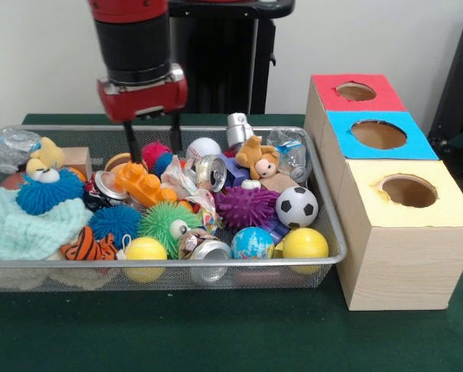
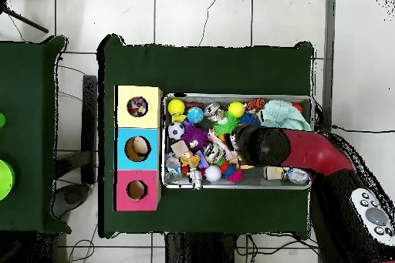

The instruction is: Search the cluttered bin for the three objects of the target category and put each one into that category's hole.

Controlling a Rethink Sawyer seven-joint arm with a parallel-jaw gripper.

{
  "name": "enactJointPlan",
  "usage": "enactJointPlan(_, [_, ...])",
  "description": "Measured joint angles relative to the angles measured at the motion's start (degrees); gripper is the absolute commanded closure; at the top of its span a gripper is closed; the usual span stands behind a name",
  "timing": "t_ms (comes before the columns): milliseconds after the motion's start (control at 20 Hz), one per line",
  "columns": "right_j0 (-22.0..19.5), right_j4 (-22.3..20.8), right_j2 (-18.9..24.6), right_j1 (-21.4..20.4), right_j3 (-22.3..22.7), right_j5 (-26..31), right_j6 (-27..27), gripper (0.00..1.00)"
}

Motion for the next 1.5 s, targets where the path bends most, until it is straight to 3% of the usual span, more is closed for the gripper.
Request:
enactJointPlan(400, [4.86, 0.90, -4.61, 3.01, 3.13, -10.98, 2.44, 0.00])
enactJointPlan(1100, [8.91, 3.48, -9.26, 11.14, 3.04, -16.34, 2.96, 0.00])
enactJointPlan(1500, [9.03, 3.49, -10.57, 13.87, 1.75, -19.61, 2.96, 0.00])
